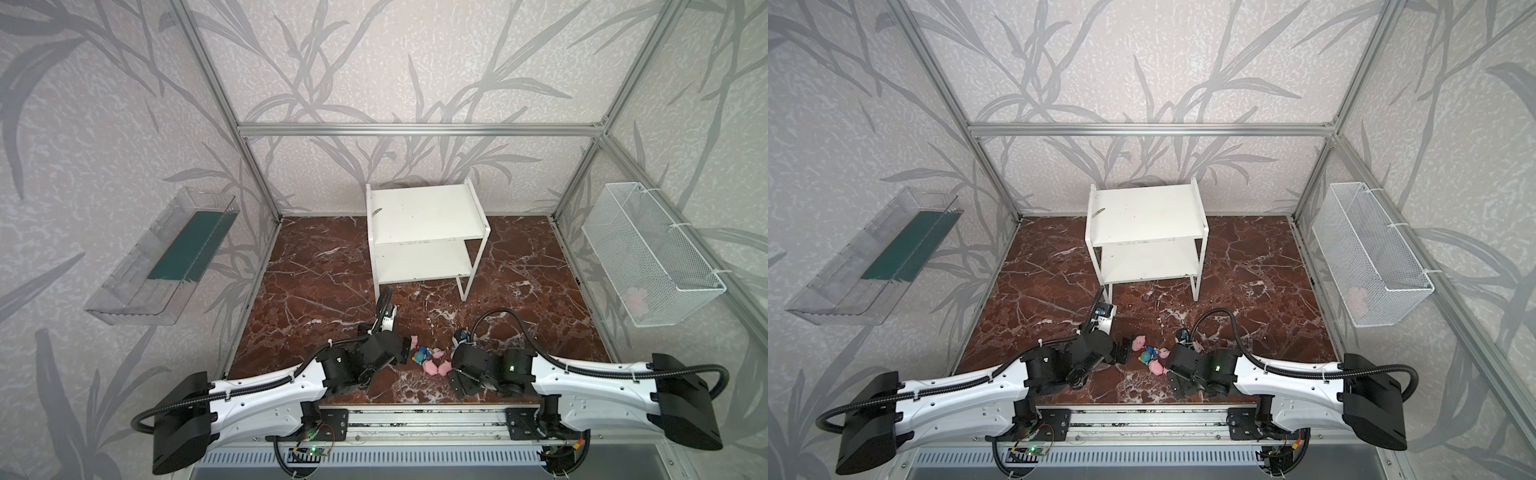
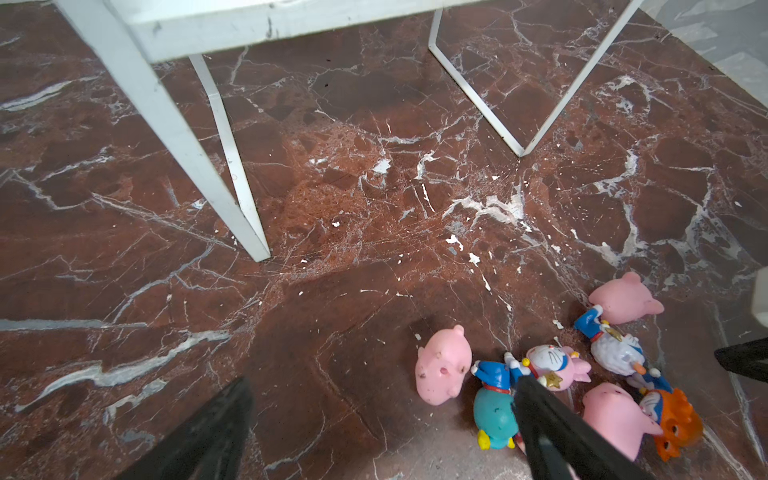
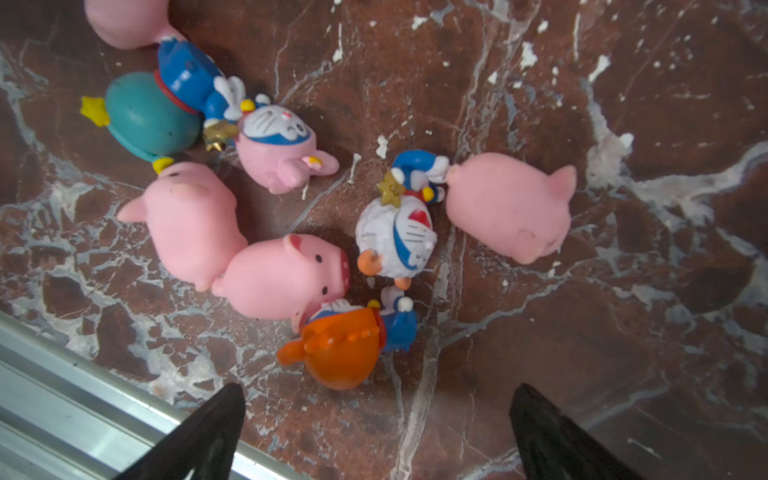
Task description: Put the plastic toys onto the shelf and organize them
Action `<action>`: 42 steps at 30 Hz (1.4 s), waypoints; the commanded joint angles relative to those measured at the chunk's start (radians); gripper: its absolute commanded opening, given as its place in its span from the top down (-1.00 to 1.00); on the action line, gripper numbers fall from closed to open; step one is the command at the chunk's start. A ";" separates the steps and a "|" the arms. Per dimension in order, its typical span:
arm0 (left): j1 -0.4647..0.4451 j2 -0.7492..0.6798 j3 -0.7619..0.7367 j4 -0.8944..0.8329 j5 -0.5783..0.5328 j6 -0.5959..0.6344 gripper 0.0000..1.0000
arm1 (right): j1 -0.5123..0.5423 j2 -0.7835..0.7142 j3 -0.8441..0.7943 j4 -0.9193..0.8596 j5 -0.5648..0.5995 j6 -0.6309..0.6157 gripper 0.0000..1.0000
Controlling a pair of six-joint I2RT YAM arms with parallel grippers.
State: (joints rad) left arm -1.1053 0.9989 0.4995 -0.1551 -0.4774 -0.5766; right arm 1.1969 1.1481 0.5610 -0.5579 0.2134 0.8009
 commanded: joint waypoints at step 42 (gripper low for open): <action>-0.028 0.112 0.017 0.126 0.054 0.069 -0.98 | -0.165 -0.133 -0.092 0.019 -0.061 0.059 -0.93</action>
State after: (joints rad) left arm -1.1278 1.1271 0.5133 -0.0418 -0.4141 -0.5137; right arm 1.0348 1.0508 0.4858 -0.4664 0.1020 0.8227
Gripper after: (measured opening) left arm 0.992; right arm 0.966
